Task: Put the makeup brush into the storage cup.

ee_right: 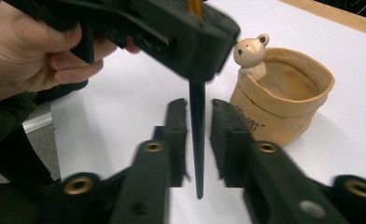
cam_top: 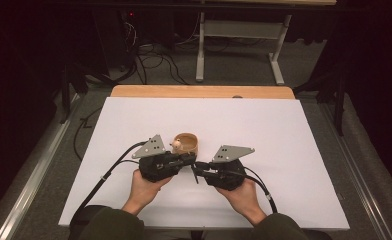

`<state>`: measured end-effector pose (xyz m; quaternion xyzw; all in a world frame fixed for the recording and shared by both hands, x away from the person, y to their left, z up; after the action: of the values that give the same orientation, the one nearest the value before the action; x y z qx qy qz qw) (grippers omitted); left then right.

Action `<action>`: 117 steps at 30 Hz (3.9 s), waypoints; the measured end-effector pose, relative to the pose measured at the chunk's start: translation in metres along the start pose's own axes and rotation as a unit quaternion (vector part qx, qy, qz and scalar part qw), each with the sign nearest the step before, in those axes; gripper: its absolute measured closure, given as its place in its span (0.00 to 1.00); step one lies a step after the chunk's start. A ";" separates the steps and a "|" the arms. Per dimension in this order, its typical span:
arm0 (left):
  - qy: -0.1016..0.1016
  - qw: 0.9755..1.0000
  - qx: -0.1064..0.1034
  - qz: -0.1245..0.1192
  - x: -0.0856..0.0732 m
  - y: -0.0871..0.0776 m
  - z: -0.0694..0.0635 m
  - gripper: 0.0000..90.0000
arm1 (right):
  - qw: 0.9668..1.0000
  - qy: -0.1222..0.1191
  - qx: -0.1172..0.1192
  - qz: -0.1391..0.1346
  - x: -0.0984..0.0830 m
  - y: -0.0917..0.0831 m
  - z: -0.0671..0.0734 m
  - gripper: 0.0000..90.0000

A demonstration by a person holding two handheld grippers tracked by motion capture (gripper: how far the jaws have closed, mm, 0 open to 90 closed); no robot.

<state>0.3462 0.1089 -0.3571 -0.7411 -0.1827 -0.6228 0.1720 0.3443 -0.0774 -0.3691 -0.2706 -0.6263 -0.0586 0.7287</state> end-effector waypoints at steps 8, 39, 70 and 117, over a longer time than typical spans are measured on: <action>0.013 1.000 0.012 -0.009 0.009 -0.009 0.001 0.93 | 1.000 -0.003 -0.009 -0.017 0.000 -0.010 -0.005 0.61; 0.017 0.999 0.042 -0.013 0.014 -0.020 0.012 0.93 | 0.981 0.010 -0.166 -0.099 -0.055 -0.151 -0.064 0.36; 0.004 0.995 0.097 -0.036 0.027 -0.042 0.047 0.93 | 0.980 0.009 -0.178 -0.087 -0.079 -0.146 -0.068 0.38; 0.022 0.993 0.112 -0.036 0.061 0.007 0.075 0.93 | 0.982 0.013 -0.172 -0.081 -0.080 -0.145 -0.069 0.38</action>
<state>0.4242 0.1422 -0.3096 -0.6960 -0.2740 -0.6206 0.2352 0.3266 -0.2528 -0.4025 -0.3398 -0.6173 -0.2280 0.6719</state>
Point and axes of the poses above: each handheld gripper's, and its own axes: y roughly forward along the jaws, x roughly out of its top, z roughly to its left, the point moved 3 cm from there along y, roughly forward along the jaws, and after that the axes turned 14 degrees about -z, right-handed, at the moved point
